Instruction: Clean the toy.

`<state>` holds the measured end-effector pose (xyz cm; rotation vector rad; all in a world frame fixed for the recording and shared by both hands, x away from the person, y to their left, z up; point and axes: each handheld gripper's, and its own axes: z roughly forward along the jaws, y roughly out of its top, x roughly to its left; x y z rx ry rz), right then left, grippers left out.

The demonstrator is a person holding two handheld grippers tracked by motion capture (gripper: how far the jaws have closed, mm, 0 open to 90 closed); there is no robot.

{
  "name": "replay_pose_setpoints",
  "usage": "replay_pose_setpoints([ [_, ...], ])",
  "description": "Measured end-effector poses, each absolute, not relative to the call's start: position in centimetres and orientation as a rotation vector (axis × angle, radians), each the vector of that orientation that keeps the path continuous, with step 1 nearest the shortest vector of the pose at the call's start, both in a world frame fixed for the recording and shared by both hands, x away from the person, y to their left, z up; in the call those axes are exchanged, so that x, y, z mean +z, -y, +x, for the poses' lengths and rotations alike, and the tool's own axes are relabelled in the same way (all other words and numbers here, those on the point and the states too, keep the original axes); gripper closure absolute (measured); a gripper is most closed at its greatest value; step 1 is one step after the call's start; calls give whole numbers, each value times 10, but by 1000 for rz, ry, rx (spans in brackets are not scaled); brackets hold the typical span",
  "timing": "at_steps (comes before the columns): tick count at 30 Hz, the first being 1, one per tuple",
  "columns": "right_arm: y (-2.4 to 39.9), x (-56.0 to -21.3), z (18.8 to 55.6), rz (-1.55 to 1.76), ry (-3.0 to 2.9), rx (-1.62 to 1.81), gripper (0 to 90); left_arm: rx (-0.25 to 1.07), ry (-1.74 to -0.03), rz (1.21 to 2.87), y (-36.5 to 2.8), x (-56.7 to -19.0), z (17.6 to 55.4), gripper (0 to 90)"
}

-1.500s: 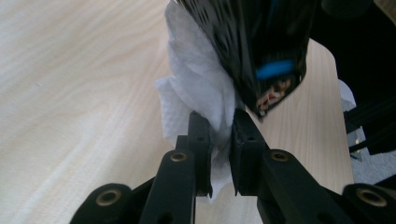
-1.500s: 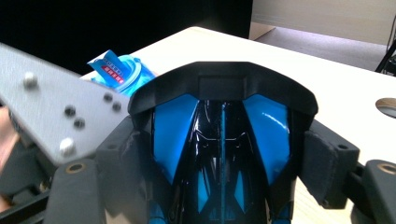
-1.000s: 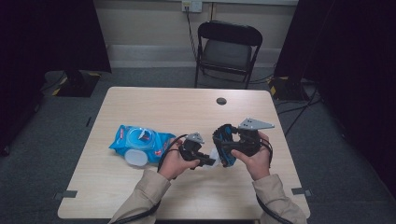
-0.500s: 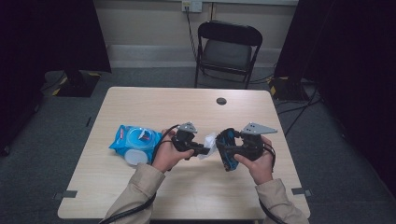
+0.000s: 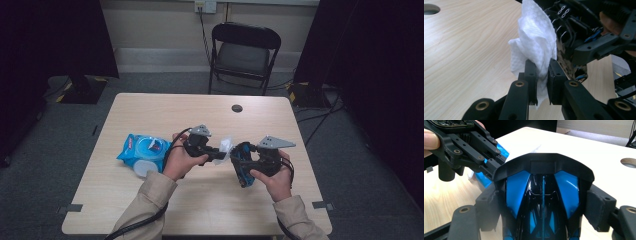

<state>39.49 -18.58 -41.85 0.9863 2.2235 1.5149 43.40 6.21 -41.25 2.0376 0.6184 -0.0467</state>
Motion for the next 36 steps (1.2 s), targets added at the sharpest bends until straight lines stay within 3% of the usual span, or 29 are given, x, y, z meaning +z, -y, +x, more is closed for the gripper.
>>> replay_pose_setpoints([
  [36, 171, -403, 408, 984, -2221, 1524, 254, -142, -582, 2071, -42, -443, 421, 804],
])
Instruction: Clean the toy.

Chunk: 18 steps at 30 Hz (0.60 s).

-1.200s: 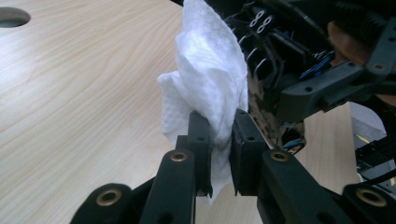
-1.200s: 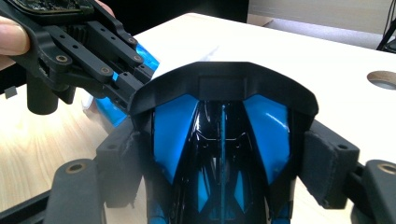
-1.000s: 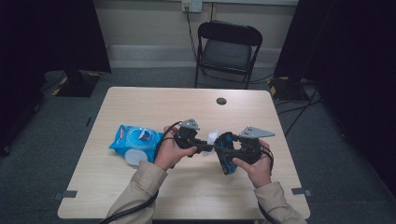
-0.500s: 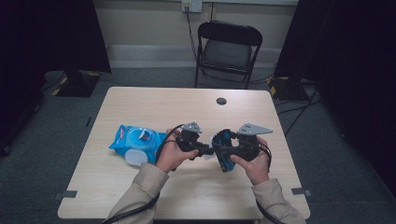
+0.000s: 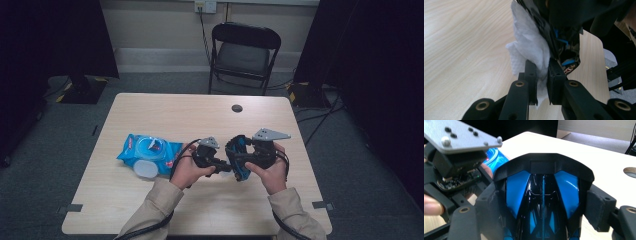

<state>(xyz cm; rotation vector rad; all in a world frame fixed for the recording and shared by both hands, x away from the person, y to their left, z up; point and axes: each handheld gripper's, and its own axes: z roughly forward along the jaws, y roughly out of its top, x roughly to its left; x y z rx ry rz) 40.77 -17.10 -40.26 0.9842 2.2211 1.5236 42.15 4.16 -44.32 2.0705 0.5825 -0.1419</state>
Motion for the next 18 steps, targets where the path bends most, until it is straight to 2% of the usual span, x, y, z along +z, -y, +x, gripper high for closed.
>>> replay_pose_setpoints([
  [18, 170, -396, 412, 985, -2208, 1542, 255, -225, -573, 2104, -28, -471, 410, 804],
])
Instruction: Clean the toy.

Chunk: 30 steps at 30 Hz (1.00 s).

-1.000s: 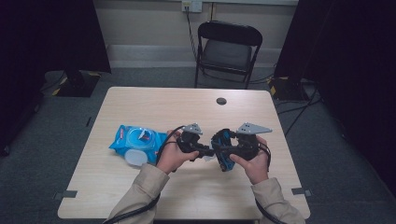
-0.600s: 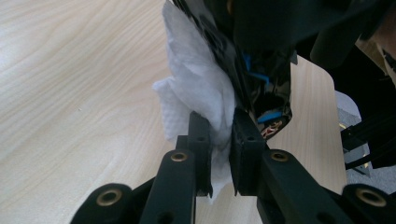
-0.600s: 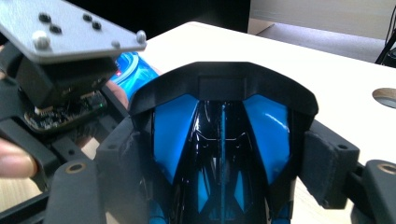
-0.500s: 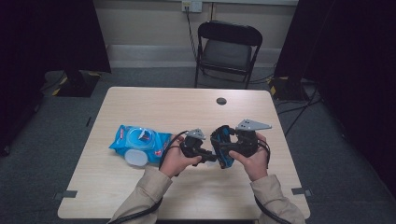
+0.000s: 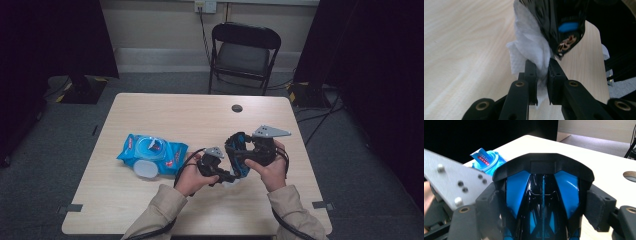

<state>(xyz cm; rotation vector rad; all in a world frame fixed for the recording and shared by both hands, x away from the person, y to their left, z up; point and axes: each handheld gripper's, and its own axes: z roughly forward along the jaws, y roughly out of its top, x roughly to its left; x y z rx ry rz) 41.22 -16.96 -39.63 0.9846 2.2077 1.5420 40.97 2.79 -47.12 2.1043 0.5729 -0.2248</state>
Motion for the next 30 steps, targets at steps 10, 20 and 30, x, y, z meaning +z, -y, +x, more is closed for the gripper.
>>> replay_pose_setpoints([
  [10, 174, -396, 412, 991, -2200, 1540, 255, -193, -596, 2115, -42, -467, 414, 803],
  [20, 179, -402, 408, 1003, -2204, 1552, 255, -86, -630, 2050, -67, -430, 430, 802],
  [30, 176, -404, 405, 986, -2217, 1554, 255, -56, -613, 1992, -72, -410, 439, 803],
])
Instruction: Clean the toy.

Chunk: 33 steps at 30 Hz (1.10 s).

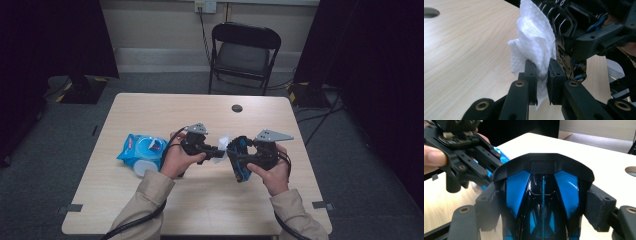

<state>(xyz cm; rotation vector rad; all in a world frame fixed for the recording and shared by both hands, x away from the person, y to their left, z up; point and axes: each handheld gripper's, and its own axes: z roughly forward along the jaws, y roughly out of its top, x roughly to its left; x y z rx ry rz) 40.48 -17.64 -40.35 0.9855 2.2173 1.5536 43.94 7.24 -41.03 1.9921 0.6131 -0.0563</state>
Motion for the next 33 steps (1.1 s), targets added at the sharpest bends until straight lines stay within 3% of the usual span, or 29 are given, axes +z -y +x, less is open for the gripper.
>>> replay_pose_setpoints([
  [33, 173, -404, 411, 1005, -2204, 1520, 255, -88, -560, 2063, -56, -423, 428, 802],
])
